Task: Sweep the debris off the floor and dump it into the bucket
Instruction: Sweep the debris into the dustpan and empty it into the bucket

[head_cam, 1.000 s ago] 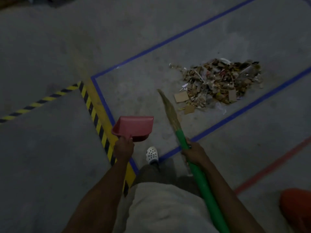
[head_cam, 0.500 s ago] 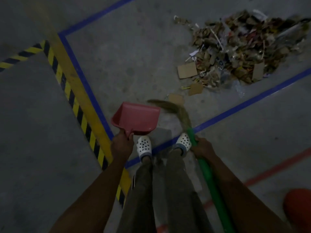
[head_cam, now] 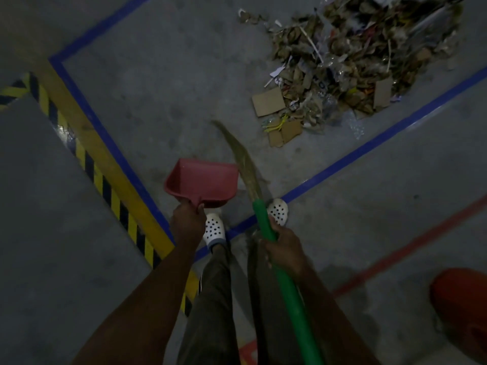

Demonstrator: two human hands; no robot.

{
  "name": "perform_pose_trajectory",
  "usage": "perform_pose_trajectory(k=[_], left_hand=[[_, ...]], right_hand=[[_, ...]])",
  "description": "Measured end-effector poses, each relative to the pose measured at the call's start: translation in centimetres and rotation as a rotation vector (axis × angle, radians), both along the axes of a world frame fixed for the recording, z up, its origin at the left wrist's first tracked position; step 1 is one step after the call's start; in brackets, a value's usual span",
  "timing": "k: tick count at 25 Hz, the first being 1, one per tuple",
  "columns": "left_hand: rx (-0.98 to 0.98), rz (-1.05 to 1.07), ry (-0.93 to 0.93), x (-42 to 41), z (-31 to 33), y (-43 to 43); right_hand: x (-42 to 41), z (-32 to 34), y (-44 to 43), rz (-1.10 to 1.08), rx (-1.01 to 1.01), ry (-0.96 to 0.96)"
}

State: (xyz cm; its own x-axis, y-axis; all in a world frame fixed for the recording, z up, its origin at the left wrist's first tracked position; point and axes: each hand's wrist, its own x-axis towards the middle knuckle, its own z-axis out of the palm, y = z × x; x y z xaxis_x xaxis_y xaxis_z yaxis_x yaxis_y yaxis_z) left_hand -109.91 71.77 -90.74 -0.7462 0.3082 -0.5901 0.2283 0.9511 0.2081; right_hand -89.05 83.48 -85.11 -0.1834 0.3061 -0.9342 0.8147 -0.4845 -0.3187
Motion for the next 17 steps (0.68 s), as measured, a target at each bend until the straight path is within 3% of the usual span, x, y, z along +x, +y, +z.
perform_pose_trajectory(k=[4, 6, 9, 11, 14, 17], left_hand=[[-0.033, -0.093, 0.009, -1.2, -2.9, -0.1], [-0.003, -0.111, 0.035, -1.3, -4.5, 0.4], [0.039, -0.08, 0.066, -0.9, -4.8, 1.5], [0.054, -0.046, 0.063, -0.4, -4.0, 2.3], [0.054, 0.013, 0.051, -0.4, -2.4, 3.1], [0.064, -0.003, 0.081, -1.4, -2.1, 3.4]], right_hand=[[0.3, -6.8, 8.7, 0.086, 0.1, -0.185], [1.0, -8.3, 10.9, -0.048, 0.163, -0.247], [1.6, -4.5, 7.1, -0.293, 0.216, -0.066], [1.6, 0.2, 1.9, -0.343, 0.117, 0.035], [-0.2, 5.4, -2.6, -0.177, 0.046, 0.066], [-3.5, 4.7, -1.8, -0.259, -0.092, 0.216]])
